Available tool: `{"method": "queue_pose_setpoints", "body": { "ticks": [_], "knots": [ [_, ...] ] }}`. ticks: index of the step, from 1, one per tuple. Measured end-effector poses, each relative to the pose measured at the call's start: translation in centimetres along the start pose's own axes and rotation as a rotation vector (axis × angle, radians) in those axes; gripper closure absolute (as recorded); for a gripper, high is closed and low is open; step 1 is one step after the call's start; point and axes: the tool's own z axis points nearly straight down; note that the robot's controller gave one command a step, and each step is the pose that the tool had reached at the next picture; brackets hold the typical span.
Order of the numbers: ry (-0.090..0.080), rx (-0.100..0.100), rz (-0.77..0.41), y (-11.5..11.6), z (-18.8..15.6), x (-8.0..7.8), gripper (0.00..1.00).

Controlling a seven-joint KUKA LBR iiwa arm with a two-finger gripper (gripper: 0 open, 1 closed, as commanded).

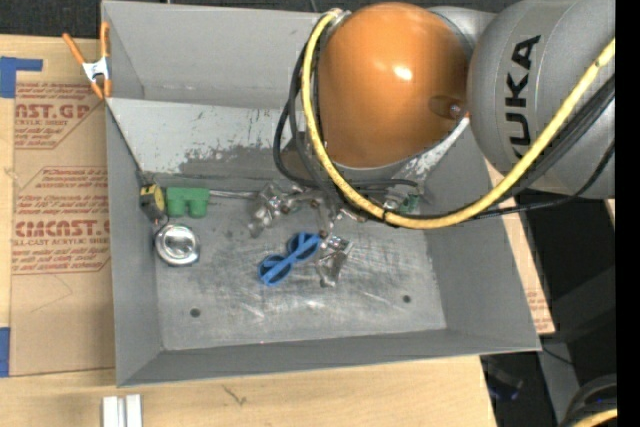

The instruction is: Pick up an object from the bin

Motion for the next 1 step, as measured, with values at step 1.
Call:
{"method": "queue_pose_setpoints", "body": {
  "ticks": [1],
  "knots": [
    [-0.004, 0.001, 0.041, -6.25, 9.72, -0.67, 0.00]
  ]
}}
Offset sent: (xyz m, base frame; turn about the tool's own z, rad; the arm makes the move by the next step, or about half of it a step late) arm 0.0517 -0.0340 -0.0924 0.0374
